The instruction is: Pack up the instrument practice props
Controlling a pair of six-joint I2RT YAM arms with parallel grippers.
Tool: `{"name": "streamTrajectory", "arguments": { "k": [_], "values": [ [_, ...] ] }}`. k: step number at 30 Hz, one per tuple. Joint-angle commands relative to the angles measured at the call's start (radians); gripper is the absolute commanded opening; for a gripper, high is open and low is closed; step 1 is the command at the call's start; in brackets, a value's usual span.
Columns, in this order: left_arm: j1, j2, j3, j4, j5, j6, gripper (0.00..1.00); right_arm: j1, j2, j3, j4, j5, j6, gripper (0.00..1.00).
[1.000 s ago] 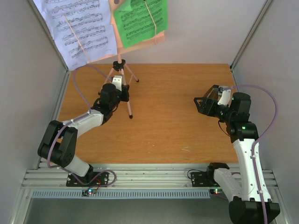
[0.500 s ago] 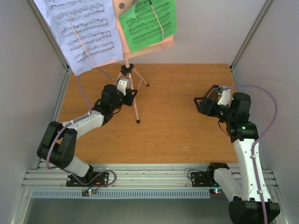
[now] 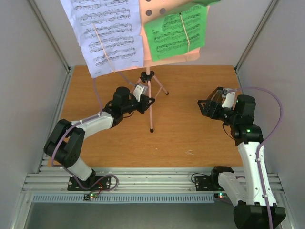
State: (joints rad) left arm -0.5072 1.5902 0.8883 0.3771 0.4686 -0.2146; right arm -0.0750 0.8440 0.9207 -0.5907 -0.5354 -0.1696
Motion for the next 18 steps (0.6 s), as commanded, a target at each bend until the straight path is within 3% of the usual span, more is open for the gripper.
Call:
{"name": "streamTrajectory", "arguments": {
  "k": [1, 10, 13, 16, 18],
  "values": [
    [-0.035, 0.037, 0.070, 0.070, 0.173, 0.005, 0.00, -0.003, -0.015, -0.011, 0.019, -0.003, -0.015, 0.98],
    [-0.044, 0.032, 0.065, 0.025, 0.149, 0.048, 0.04, -0.003, -0.018, -0.014, 0.023, -0.002, -0.016, 0.99],
    [-0.044, 0.016, 0.046, 0.026, 0.108, 0.043, 0.38, -0.003, -0.020, -0.013, 0.023, -0.005, -0.016, 0.98],
    [-0.042, -0.013, 0.008, 0.055, 0.049, 0.029, 0.60, -0.003, -0.024, -0.011, 0.021, -0.009, -0.017, 0.98],
    [-0.039, -0.042, -0.030, 0.083, 0.019, 0.017, 0.70, -0.003, -0.030, -0.010, 0.022, -0.013, -0.016, 0.98]
  ]
}}
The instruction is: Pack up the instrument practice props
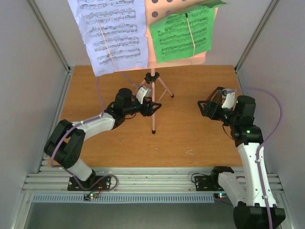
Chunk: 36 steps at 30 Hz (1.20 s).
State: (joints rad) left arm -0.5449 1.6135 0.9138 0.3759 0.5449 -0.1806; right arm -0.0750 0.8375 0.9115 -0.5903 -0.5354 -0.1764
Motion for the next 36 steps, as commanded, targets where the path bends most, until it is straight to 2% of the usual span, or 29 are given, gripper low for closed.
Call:
{"name": "streamTrajectory", "arguments": {
  "k": [1, 5, 12, 14, 16, 21, 23, 26, 28, 31, 33, 36],
  "values": [
    [0.001, -0.084, -0.077, 0.098, -0.080, -0.024, 0.73, -0.003, -0.024, 0.001, 0.021, -0.016, -0.009, 0.98],
    [0.011, -0.173, -0.159, 0.118, -0.188, -0.043, 0.85, -0.003, -0.031, 0.009, 0.022, -0.039, -0.007, 0.98],
    [0.058, -0.414, -0.384, 0.101, -0.474, -0.140, 0.90, -0.003, -0.014, 0.085, 0.000, -0.169, 0.043, 0.98],
    [0.083, -0.503, -0.434, 0.035, -0.499, -0.194, 0.90, -0.003, -0.009, 0.123, -0.011, -0.201, 0.063, 0.98],
    [0.091, -0.613, -0.443, -0.099, -0.504, -0.246, 0.90, -0.003, -0.005, 0.151, -0.011, -0.240, 0.086, 0.99],
    [0.092, -0.923, -0.333, -0.569, -0.542, -0.291, 0.90, -0.003, -0.001, 0.194, 0.048, -0.295, 0.161, 0.98],
    [0.092, -1.030, -0.270, -0.690, -0.586, -0.278, 0.89, -0.003, -0.007, 0.195, 0.123, -0.321, 0.225, 0.98],
    [0.092, -1.127, -0.156, -0.811, -0.568, -0.260, 0.88, -0.002, -0.010, 0.203, 0.221, -0.372, 0.320, 0.96],
    [0.092, -1.118, -0.059, -0.871, -0.485, -0.247, 0.88, 0.006, -0.001, 0.229, 0.252, -0.388, 0.359, 0.95],
    [0.092, -1.010, 0.091, -0.947, -0.317, -0.238, 0.88, 0.039, 0.025, 0.296, 0.234, -0.365, 0.337, 0.95],
    [0.092, -0.949, 0.167, -0.954, -0.216, -0.235, 0.87, 0.064, 0.051, 0.353, 0.196, -0.338, 0.300, 0.94],
    [0.092, -0.880, 0.242, -0.926, -0.157, -0.233, 0.84, 0.075, 0.090, 0.432, 0.140, -0.267, 0.240, 0.94]
  ]
}}
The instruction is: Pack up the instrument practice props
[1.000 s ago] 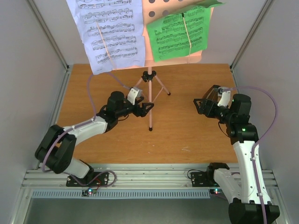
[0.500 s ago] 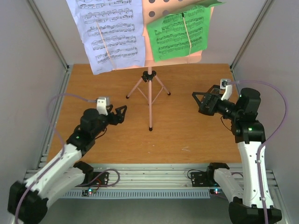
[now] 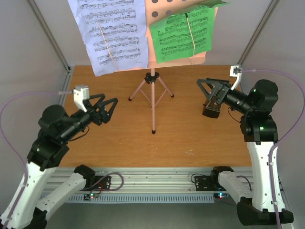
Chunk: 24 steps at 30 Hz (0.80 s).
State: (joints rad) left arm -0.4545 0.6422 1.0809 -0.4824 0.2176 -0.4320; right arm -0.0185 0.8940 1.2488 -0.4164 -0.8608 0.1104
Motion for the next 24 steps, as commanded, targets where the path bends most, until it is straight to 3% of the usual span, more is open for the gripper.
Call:
{"name": "streamTrajectory", "arguments": {
  "k": [1, 13, 24],
  "values": [
    [0.002, 0.115, 0.104, -0.076, 0.178, 0.024, 0.82, 0.018, 0.052, 0.123, -0.051, 0.087, -0.063, 0.93],
    [-0.003, 0.219, 0.325, -0.136, 0.250, 0.120, 0.78, 0.019, 0.334, 0.521, -0.241, 0.267, -0.186, 0.77],
    [-0.008, 0.221, 0.330, -0.152, 0.250, 0.167, 0.78, 0.014, 0.459, 0.618, -0.255, 0.248, -0.207, 0.65]
  ]
}}
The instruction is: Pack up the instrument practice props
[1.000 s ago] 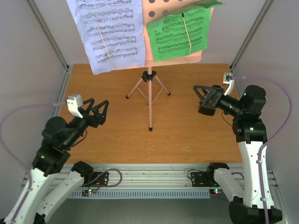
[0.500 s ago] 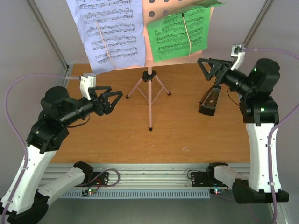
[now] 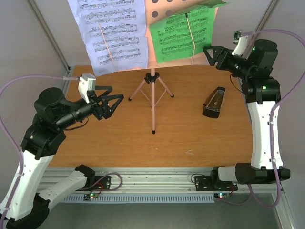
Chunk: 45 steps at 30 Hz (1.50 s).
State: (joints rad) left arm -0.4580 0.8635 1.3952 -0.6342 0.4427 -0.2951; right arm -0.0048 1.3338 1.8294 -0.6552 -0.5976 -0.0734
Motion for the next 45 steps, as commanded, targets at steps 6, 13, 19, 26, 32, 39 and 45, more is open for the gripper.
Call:
{"name": "streamTrajectory", "arguments": {
  "k": [6, 13, 19, 26, 32, 39, 45],
  "values": [
    [-0.005, -0.004, 0.019, 0.002, 0.053, 0.042, 0.78, -0.007, 0.047, 0.056, 0.010, -0.067, -0.047, 0.59],
    [-0.005, -0.011, 0.020, -0.002, 0.061, 0.049, 0.78, -0.017, 0.078, 0.089, -0.009, -0.091, -0.092, 0.59],
    [-0.005, -0.015, 0.019, -0.004, 0.062, 0.054, 0.78, -0.024, 0.085, 0.091, -0.015, -0.089, -0.114, 0.64],
    [-0.005, -0.022, 0.016, -0.005, 0.063, 0.054, 0.78, -0.028, 0.105, 0.102, -0.021, -0.128, -0.117, 0.66],
    [-0.005, -0.031, 0.008, 0.002, 0.057, 0.057, 0.78, -0.027, 0.105, 0.105, -0.028, -0.167, -0.120, 0.61],
    [-0.005, -0.036, -0.002, 0.004, 0.055, 0.062, 0.78, -0.027, 0.060, 0.079, -0.035, -0.156, -0.136, 0.58],
    [-0.005, -0.039, -0.005, 0.008, 0.056, 0.060, 0.78, -0.027, 0.029, 0.046, -0.013, -0.169, -0.128, 0.55]
  ]
}}
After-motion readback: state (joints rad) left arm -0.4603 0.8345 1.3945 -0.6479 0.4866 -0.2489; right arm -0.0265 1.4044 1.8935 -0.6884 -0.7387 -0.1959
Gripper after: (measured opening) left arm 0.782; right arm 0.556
